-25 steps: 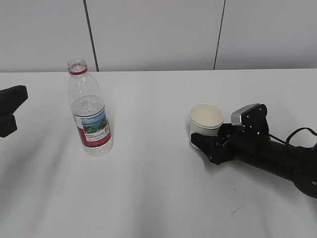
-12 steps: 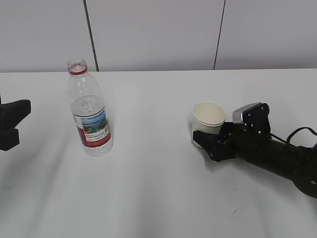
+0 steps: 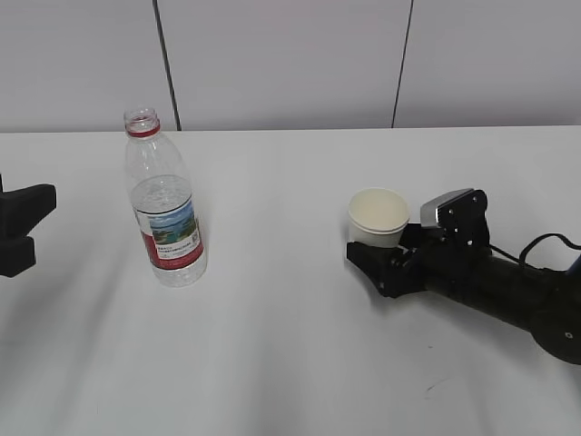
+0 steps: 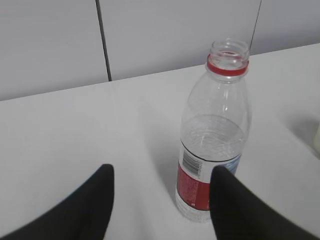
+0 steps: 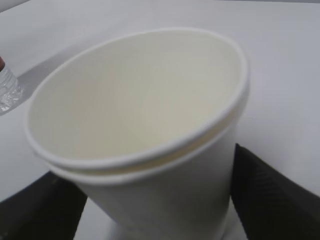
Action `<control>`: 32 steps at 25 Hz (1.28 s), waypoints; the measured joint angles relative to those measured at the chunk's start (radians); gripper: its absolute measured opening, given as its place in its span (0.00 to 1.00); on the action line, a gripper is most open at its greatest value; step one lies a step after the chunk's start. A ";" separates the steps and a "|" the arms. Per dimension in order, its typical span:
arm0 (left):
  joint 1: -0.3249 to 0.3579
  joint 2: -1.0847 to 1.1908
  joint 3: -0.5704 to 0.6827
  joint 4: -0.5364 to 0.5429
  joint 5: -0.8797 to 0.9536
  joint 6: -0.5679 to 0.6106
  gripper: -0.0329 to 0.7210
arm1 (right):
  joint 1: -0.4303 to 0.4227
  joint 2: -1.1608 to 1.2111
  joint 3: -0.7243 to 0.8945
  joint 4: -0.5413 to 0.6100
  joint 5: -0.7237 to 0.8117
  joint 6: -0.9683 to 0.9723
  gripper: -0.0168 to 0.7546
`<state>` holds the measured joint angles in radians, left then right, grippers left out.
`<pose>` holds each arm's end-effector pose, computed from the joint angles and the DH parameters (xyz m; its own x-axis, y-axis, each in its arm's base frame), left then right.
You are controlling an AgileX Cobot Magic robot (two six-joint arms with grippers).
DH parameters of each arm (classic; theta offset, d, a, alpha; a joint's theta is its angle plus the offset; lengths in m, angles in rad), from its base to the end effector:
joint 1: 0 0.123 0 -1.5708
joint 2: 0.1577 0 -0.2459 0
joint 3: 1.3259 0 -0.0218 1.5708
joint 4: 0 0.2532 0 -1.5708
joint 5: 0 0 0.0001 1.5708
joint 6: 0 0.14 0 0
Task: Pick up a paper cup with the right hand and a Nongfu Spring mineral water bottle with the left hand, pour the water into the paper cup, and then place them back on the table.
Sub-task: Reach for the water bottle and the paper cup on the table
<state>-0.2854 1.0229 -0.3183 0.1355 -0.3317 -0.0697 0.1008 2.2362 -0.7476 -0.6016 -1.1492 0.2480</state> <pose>0.2474 -0.0790 0.1817 -0.2538 0.1353 -0.9578 0.3372 0.9404 0.0435 0.3488 0.1079 0.0055 -0.3064 -0.0533 -0.9504 -0.5805 0.8017 0.1422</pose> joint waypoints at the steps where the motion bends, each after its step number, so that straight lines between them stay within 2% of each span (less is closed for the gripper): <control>1: 0.000 0.000 0.000 0.000 0.000 0.000 0.54 | 0.002 0.000 -0.001 0.008 0.000 -0.001 0.87; 5: 0.000 0.000 0.000 0.000 0.000 -0.001 0.54 | 0.002 0.001 -0.008 0.059 0.000 -0.001 0.87; 9: 0.000 0.000 0.000 0.000 0.000 -0.002 0.53 | 0.009 0.026 -0.035 0.053 0.000 -0.001 0.86; 15: 0.000 0.000 0.000 0.001 -0.001 -0.040 0.53 | 0.017 0.037 -0.045 0.033 0.000 -0.002 0.74; 20: 0.000 0.000 0.000 0.001 -0.007 -0.073 0.54 | 0.017 0.037 -0.045 0.032 0.000 -0.002 0.72; 26: -0.010 0.023 0.000 0.001 0.007 -0.147 0.72 | 0.017 0.037 -0.045 0.032 0.000 -0.002 0.71; 32: -0.105 0.142 0.000 0.084 -0.089 -0.154 0.77 | 0.017 0.037 -0.045 0.035 0.000 -0.003 0.71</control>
<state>-0.3900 1.1652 -0.3183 0.2191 -0.4202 -0.2236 0.1179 2.2734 -0.7927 -0.5661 -1.1492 0.2450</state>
